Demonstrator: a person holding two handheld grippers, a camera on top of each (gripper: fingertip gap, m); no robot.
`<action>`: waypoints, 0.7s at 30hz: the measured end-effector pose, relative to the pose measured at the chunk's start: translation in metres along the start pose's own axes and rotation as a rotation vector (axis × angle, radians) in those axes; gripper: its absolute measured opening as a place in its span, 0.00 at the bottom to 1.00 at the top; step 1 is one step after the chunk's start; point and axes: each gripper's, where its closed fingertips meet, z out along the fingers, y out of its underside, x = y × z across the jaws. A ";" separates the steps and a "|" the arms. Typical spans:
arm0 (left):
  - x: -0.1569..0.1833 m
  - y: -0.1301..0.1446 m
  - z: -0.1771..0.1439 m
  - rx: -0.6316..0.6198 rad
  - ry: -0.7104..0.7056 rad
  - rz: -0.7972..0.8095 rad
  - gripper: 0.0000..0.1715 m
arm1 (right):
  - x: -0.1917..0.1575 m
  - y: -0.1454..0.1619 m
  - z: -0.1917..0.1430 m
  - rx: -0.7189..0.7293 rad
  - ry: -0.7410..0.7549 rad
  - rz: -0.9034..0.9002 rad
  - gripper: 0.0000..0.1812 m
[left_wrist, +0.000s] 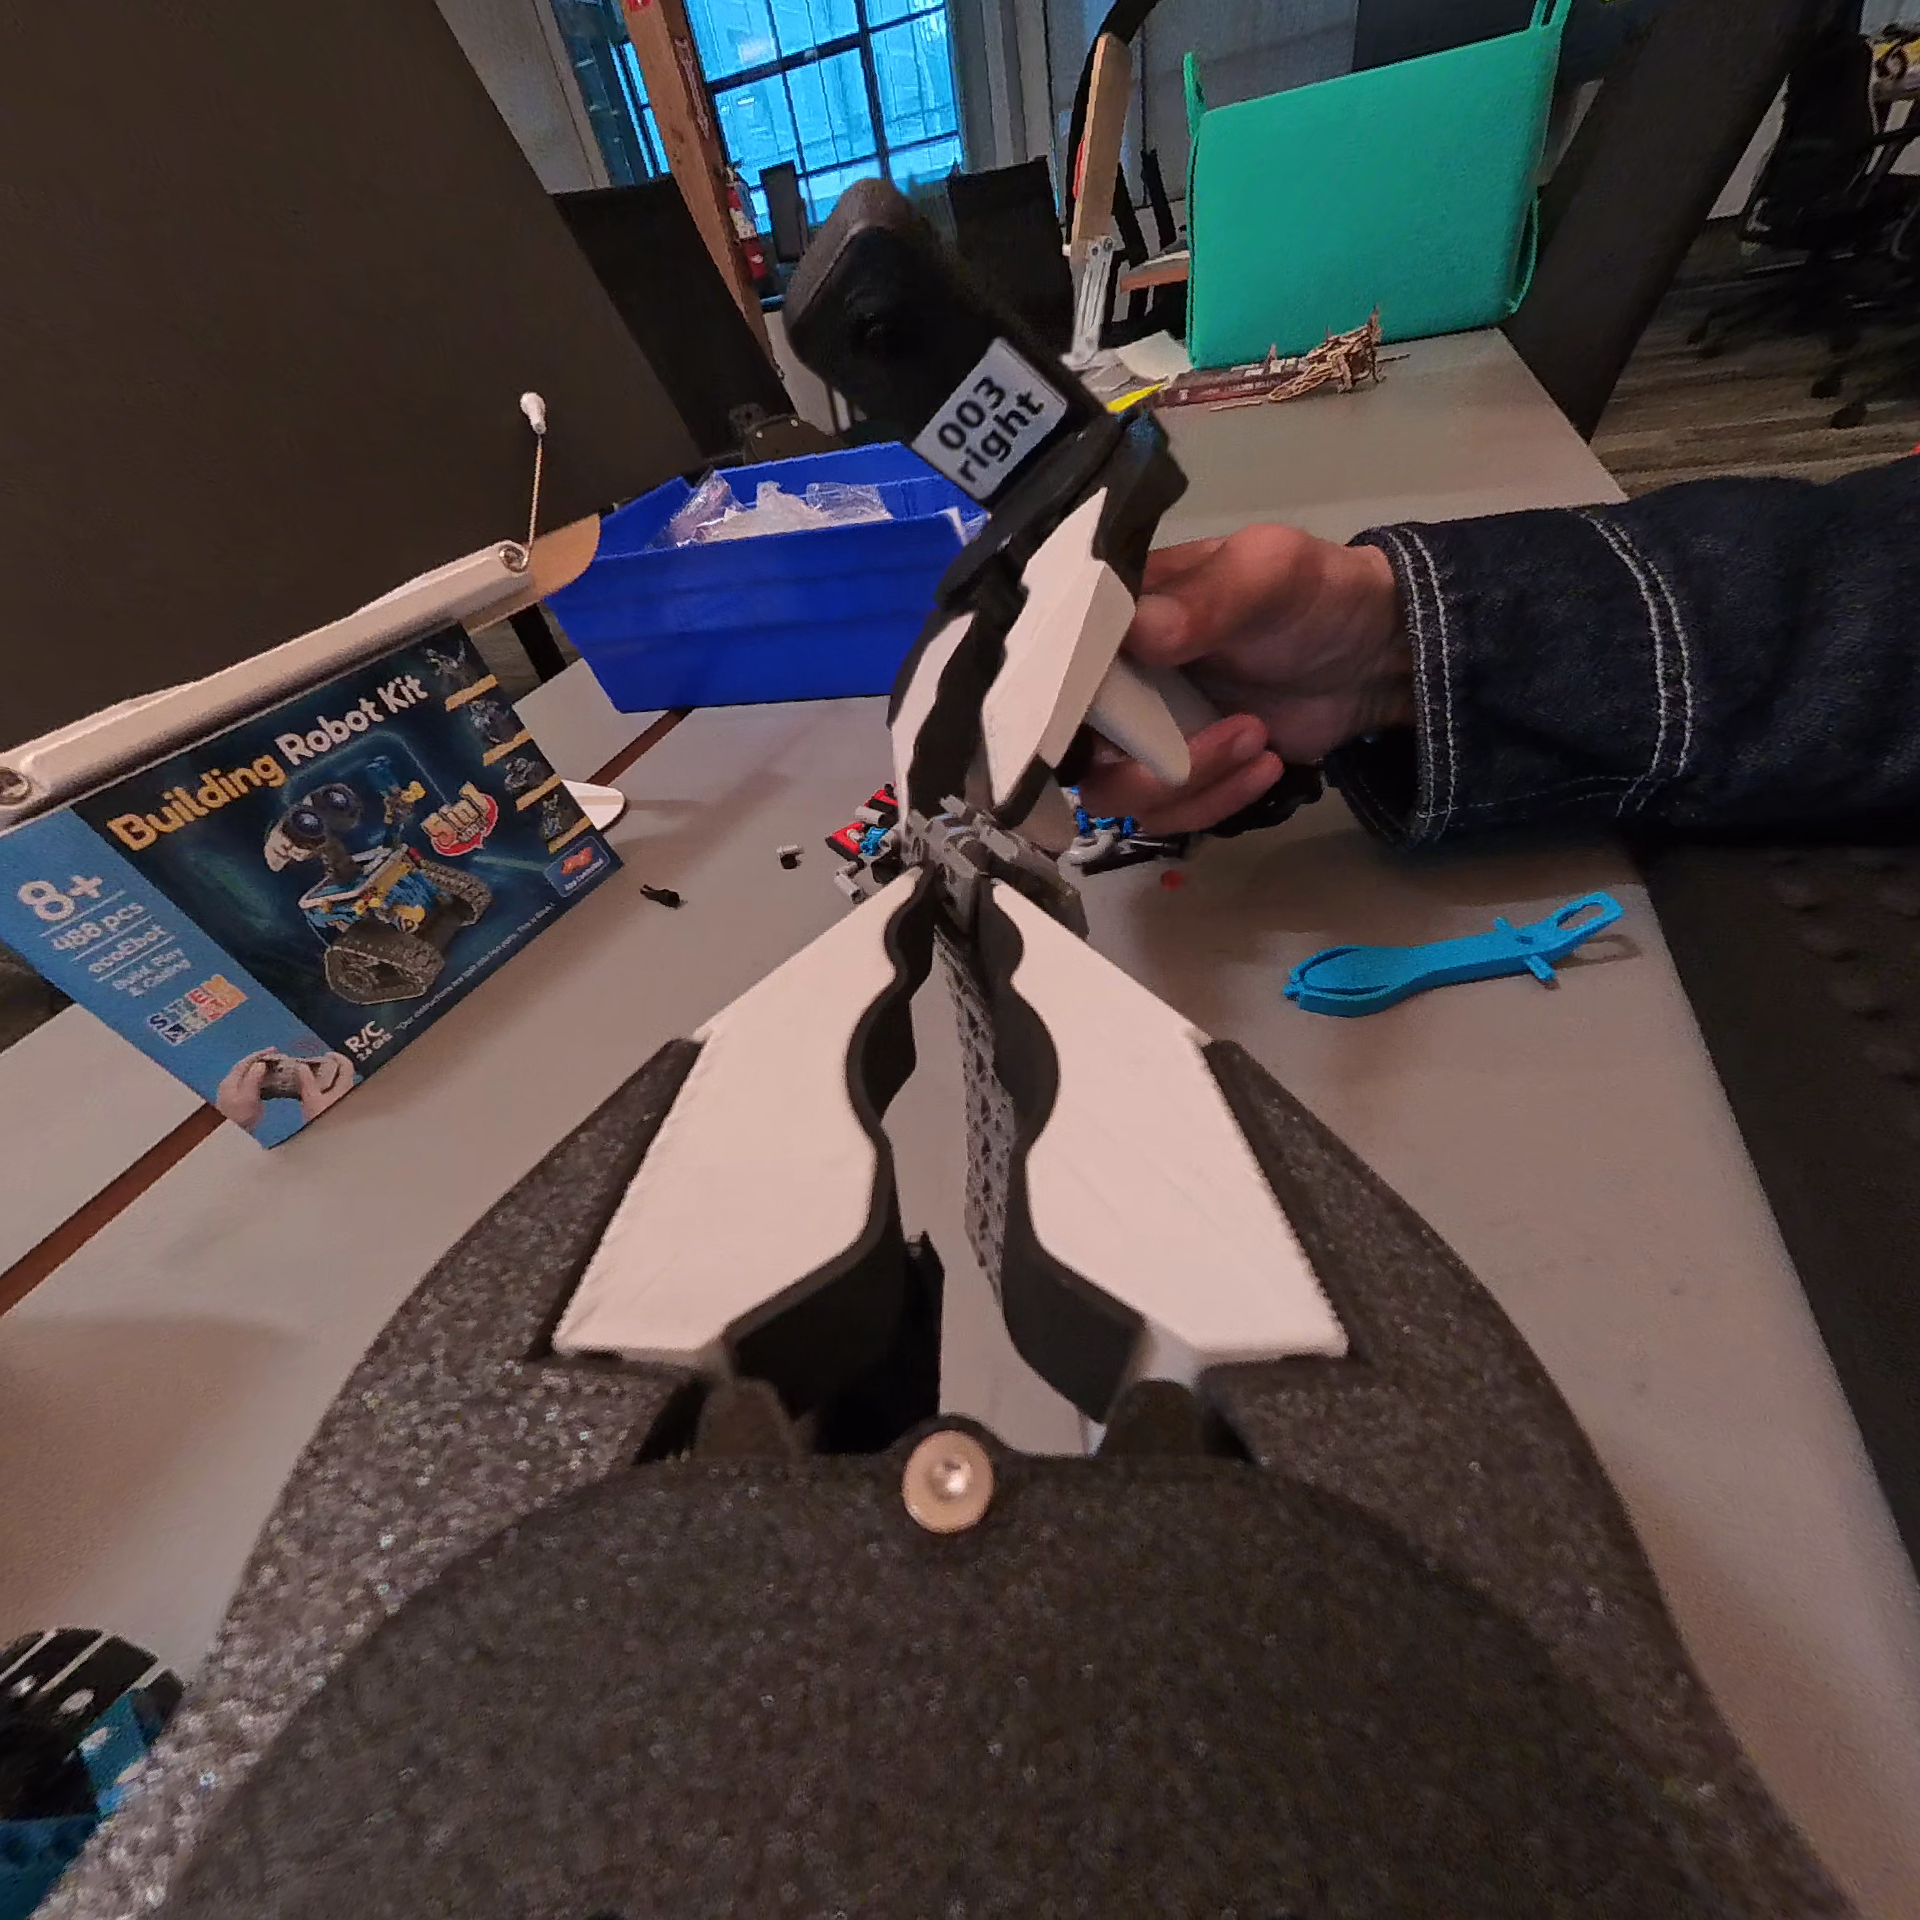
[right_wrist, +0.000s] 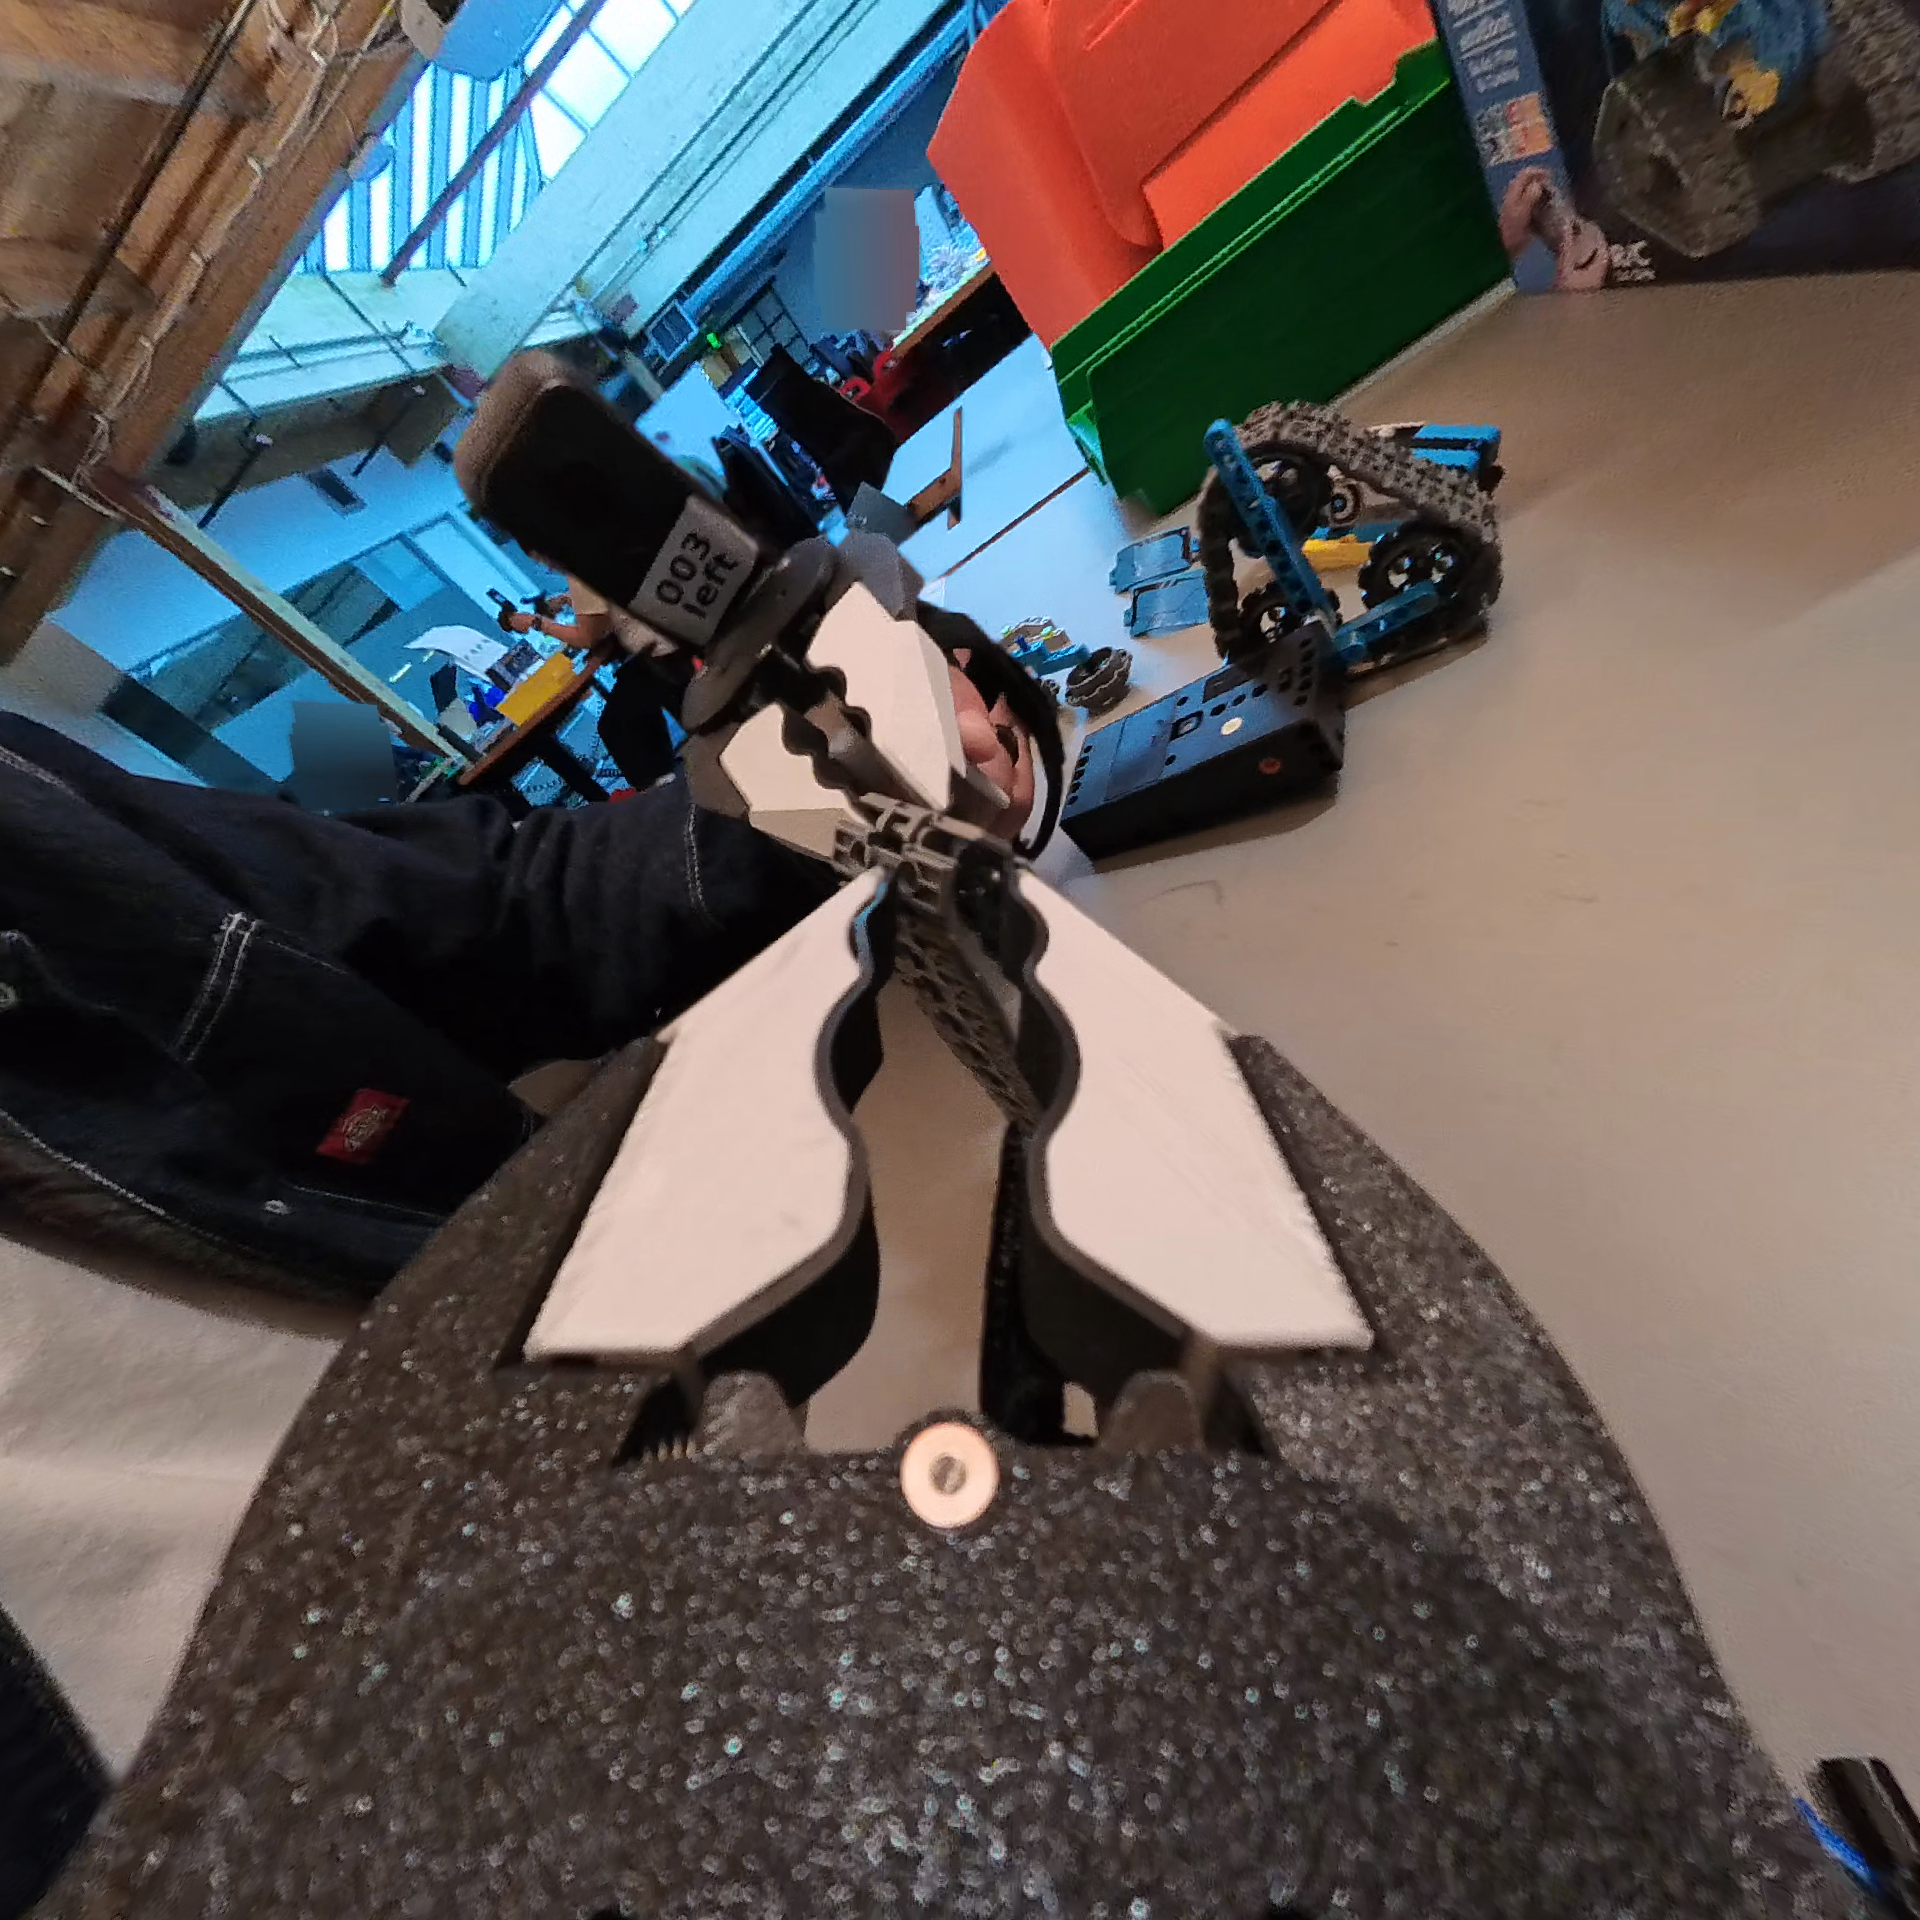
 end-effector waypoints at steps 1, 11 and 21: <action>-0.002 0.001 0.000 -0.005 -0.023 0.021 0.03 | 0.003 -0.002 -0.001 0.018 0.014 -0.001 0.09; 0.023 0.014 -0.006 -0.120 0.167 -0.086 0.09 | -0.020 0.025 0.003 -0.187 -0.012 -0.232 0.03; 0.094 0.012 -0.035 -0.192 0.662 -0.289 0.27 | -0.071 0.103 0.011 -0.633 -0.185 -0.311 0.03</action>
